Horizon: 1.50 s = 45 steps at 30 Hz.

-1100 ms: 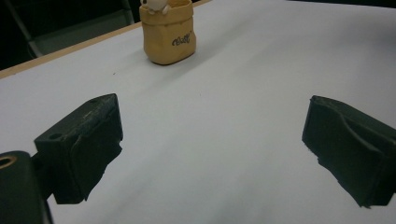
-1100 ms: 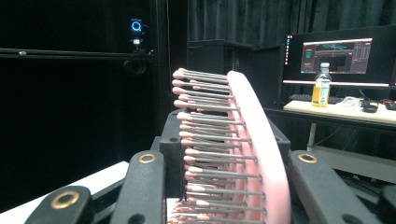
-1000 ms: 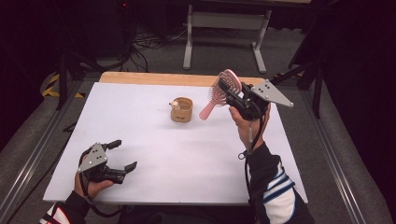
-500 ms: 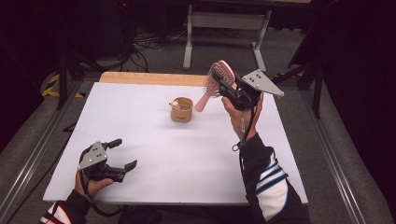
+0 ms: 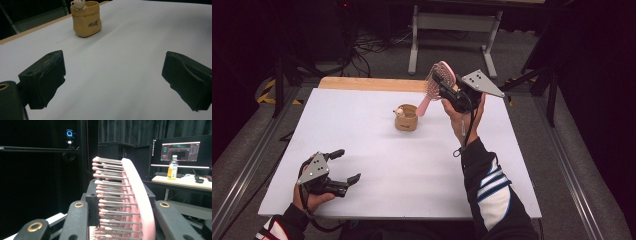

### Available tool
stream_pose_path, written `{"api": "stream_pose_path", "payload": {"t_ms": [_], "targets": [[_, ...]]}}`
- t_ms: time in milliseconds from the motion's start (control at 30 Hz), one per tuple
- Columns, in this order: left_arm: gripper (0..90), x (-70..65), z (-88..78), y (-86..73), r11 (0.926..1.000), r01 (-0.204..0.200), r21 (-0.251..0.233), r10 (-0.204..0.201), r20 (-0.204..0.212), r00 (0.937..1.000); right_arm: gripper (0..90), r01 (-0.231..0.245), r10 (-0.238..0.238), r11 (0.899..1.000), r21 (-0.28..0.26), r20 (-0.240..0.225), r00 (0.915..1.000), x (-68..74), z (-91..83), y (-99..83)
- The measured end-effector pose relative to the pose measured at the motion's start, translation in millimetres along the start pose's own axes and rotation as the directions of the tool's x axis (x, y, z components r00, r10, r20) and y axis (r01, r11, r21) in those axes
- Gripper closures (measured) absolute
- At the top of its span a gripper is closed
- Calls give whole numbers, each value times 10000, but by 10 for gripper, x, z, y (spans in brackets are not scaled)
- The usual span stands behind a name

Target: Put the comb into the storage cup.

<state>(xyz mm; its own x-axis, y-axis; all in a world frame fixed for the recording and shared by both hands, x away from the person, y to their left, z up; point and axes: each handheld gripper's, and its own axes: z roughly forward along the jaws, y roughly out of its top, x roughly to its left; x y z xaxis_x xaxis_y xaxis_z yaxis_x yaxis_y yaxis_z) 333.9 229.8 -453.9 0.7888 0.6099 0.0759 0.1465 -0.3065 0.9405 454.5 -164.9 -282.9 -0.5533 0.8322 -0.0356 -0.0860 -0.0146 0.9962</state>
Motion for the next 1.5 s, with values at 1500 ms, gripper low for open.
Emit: {"api": "stream_pose_path", "payload": {"t_ms": [1500], "targets": [[58, -38, -30, 19, 9998, -182, -97, 183, 164, 9997, 632, -506, 470, 9942, 951, 397, 9981, 207, 507, -475]]}}
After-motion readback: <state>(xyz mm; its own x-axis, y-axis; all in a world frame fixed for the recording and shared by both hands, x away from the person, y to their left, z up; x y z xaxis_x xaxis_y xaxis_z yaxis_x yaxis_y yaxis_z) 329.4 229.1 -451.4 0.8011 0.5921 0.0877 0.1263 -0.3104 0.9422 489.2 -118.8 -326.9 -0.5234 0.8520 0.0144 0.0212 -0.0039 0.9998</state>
